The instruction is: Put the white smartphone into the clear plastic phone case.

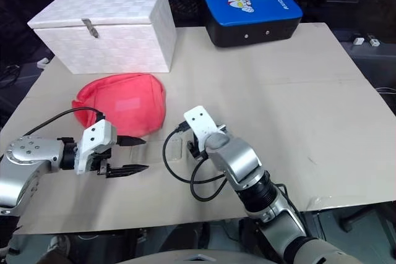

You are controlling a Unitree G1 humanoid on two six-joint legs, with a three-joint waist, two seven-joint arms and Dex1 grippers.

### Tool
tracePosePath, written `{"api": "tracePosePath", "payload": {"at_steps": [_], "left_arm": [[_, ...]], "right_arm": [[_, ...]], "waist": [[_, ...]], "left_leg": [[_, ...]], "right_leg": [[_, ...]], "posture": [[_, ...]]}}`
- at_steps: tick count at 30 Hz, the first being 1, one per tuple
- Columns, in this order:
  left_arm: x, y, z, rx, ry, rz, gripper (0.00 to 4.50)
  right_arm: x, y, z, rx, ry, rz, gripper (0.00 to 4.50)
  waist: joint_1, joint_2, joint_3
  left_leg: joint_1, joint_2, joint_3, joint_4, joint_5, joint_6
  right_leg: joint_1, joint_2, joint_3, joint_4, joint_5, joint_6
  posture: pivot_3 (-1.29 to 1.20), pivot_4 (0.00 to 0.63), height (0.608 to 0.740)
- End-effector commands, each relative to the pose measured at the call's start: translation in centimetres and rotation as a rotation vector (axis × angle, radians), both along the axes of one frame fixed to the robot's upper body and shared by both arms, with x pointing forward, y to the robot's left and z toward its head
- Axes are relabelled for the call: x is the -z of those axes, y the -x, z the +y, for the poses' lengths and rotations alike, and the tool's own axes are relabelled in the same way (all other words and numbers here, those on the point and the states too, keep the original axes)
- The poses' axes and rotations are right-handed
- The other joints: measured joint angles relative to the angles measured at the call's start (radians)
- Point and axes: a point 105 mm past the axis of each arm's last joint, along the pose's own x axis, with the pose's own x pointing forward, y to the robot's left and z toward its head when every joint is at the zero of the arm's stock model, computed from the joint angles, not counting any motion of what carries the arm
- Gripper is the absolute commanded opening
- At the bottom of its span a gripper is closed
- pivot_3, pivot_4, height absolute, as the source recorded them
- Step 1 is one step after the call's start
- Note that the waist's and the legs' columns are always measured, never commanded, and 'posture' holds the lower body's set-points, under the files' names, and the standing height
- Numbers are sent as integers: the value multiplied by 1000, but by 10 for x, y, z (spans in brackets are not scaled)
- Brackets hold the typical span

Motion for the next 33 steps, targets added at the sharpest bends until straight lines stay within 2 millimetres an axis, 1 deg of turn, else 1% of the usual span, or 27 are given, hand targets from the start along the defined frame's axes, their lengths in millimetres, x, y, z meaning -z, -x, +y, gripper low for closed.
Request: {"api": "tracePosePath", "payload": {"at_steps": [1,4,5,8,9,12,14,15,17,20,22,25,27,28,30,31,33], "left_arm": [[-12,0,-2,-7,7,-35,3756],[-12,-1,-4,-11,13,-34,3756],[-12,-2,-4,-11,16,-35,3756],[-13,-6,-6,-8,27,-43,3756],[-12,-7,-7,-3,27,-49,3756],[-7,-12,-2,-25,8,-65,3756],[-2,-12,3,-28,-5,-58,3756],[0,-13,3,-26,-6,-54,3756],[9,-12,2,-1,-22,-32,3756],[26,-12,-2,41,-44,-8,3756],[36,-12,-5,75,-56,19,3756],[56,-13,-2,119,-118,44,3756],[65,-18,-1,121,-138,39,3197],[68,-22,-2,121,-142,37,2815],[70,-24,-7,142,-124,36,1903],[69,-22,-12,178,-111,42,1388],[65,-15,-24,253,-71,52,549]], "right_arm": [[34,8,-43,20,131,124,2760],[25,5,-72,-30,159,68,2760],[20,5,-81,-50,141,45,2760],[8,13,-106,-190,137,4,2760],[5,16,-110,-239,113,-18,2760],[1,23,-134,-404,137,-74,2760],[2,26,-148,-480,163,-89,2760],[2,26,-151,-518,163,-98,2760],[3,23,-158,-525,158,-108,2760],[3,28,-161,-547,118,-92,2760],[1,33,-161,-538,82,-84,2760],[-3,30,-165,-499,92,-127,2760],[-5,29,-166,-463,73,-136,2760],[-5,30,-167,-458,74,-139,2760],[-5,32,-171,-454,87,-147,2760],[-5,33,-172,-448,87,-151,2760],[-7,35,-173,-443,86,-162,2760]], "waist": [[2,0,0],[18,4,2],[25,4,2],[44,4,3],[45,4,3],[43,7,5],[38,7,6],[33,6,7],[29,5,8],[30,5,8],[40,4,8],[53,4,8],[58,4,7],[60,5,7],[61,7,6],[62,8,5],[63,9,4]], "left_leg": [[0,0,0,-2,0,0],[-3,0,-2,-2,0,0],[-4,-1,-3,-2,0,0],[-6,-3,-7,-2,-1,2],[-7,-4,-8,-2,-2,3],[-8,-4,-9,-3,-2,4],[-8,-3,-9,-5,-2,3],[-8,-3,-9,-6,0,0],[-10,-2,-9,-6,0,0],[-11,-2,-8,-5,0,0],[-12,-2,-9,-4,0,0],[-15,-2,-10,-3,0,0],[-17,-2,-10,-3,0,0],[-17,-2,-10,-2,0,0],[-17,-3,-10,-2,0,0],[-17,-3,-10,-2,0,0],[-17,-3,-10,-2,0,0]], "right_leg": [[0,0,0,-2,0,0],[1,-1,-3,-9,0,1],[2,-1,-5,-13,1,1],[4,-4,-9,-18,0,2],[6,-4,-11,-21,1,2],[7,-4,-12,-26,1,3],[7,-4,-12,-28,0,4],[7,-4,-12,-29,0,4],[7,-4,-12,-29,0,4],[7,-4,-11,-29,0,4],[7,-5,-12,-29,0,4],[5,-5,-13,-29,0,4],[2,-5,-14,-28,0,4],[2,-5,-14,-28,0,4],[2,-5,-14,-28,0,4],[3,-5,-14,-28,0,4],[3,-6,-14,-28,0,4]], "posture": [[0,150,740],[0,150,740],[0,150,740],[0,150,740],[0,150,740],[0,150,740],[0,150,740],[0,150,740],[0,150,740],[0,150,740],[0,150,740],[0,150,740],[0,150,740],[0,150,740],[0,150,740],[0,150,740],[0,150,740]]}}
